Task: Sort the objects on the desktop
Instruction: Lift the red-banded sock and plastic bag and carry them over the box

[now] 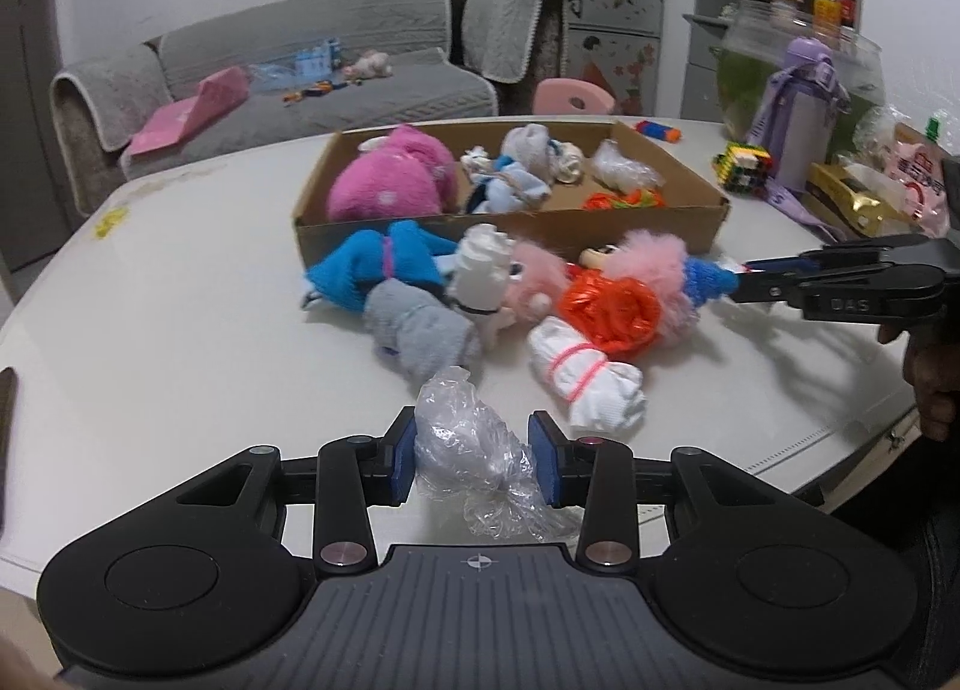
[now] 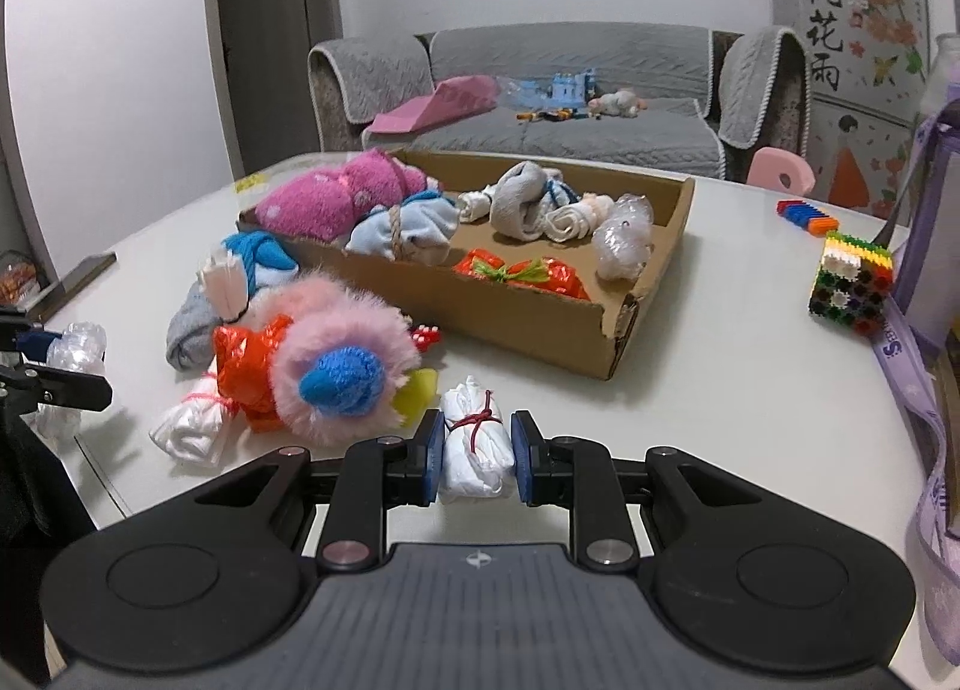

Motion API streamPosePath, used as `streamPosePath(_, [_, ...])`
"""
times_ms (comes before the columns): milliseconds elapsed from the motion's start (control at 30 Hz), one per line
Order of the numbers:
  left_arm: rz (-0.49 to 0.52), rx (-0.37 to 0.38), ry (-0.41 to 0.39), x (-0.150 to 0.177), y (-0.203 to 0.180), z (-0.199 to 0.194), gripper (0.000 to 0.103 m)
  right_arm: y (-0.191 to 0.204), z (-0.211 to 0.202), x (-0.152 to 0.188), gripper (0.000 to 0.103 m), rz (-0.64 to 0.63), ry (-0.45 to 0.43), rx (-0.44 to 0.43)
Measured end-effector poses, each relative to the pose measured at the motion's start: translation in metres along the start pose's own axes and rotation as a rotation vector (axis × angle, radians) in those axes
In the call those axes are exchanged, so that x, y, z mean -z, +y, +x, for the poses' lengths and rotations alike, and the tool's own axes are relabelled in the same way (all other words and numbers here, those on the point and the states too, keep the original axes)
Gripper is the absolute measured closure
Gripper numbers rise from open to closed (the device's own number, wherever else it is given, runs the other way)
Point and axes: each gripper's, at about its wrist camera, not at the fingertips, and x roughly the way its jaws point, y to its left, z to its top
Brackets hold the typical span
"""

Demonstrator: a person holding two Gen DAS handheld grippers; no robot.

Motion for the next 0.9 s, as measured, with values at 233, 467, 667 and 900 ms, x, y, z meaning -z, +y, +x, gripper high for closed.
streamPosePath(233, [0.007, -0.018, -0.004, -0.010, 0.004, -0.003, 0.058, -0.014, -0.008, -0.005, 0.082, 0.076, -0.039, -0.027])
streamPosePath(467, [0.026, -0.046, -0.002, -0.028, 0.008, -0.004, 0.058, -0.029, -0.023, -0.014, 0.082, 0.145, -0.079, -0.047])
streamPosePath(667, [0.054, -0.042, -0.033, -0.049, 0.009, -0.011, 0.057, -0.035, -0.044, -0.030, 0.082, 0.144, -0.129, -0.039])
streamPosePath(900, [0.077, -0.029, -0.078, -0.092, 0.017, -0.019, 0.057, -0.044, -0.062, -0.058, 0.082, 0.121, -0.185, -0.017])
